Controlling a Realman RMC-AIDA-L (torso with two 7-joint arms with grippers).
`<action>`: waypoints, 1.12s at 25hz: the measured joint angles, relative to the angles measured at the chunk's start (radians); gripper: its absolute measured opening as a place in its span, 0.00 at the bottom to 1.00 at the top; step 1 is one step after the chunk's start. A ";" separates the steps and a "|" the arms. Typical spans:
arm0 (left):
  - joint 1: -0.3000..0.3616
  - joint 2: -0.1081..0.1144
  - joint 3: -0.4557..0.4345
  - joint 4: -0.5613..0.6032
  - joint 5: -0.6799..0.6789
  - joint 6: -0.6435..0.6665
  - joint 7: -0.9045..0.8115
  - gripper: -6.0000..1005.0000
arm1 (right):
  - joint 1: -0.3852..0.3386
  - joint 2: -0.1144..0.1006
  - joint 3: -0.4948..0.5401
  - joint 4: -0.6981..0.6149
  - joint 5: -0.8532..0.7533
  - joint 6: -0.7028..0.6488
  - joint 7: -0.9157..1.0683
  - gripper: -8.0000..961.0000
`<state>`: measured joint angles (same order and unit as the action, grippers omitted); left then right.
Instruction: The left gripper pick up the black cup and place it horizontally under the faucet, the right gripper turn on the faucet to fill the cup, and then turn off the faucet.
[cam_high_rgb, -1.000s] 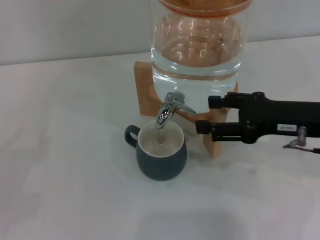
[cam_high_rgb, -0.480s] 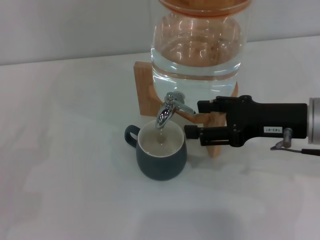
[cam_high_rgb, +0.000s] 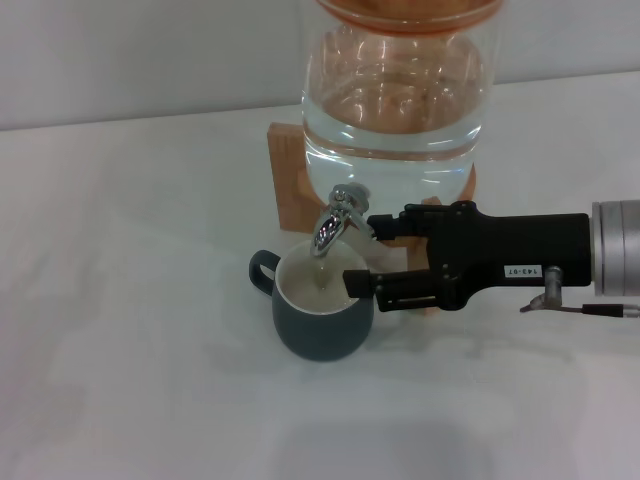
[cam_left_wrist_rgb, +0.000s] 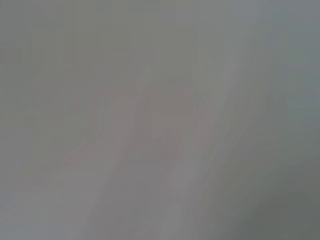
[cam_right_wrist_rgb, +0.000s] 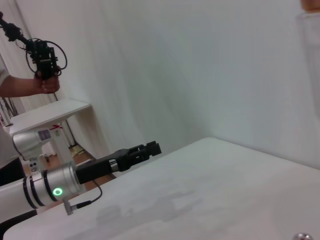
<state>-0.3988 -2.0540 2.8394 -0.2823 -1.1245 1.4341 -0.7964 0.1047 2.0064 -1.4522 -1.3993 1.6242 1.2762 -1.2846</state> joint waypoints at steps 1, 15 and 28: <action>0.000 0.000 0.000 0.000 0.000 0.000 0.000 0.53 | 0.000 0.000 -0.002 -0.003 0.000 0.000 0.001 0.85; -0.001 -0.002 0.000 -0.002 0.003 -0.002 0.000 0.53 | -0.003 0.000 -0.013 -0.017 0.008 0.038 0.000 0.85; -0.008 -0.003 0.000 -0.005 0.002 -0.015 0.003 0.53 | -0.002 0.001 -0.078 -0.049 0.042 0.096 -0.007 0.85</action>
<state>-0.4067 -2.0571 2.8393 -0.2869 -1.1229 1.4193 -0.7937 0.1022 2.0074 -1.5304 -1.4482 1.6660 1.3722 -1.2913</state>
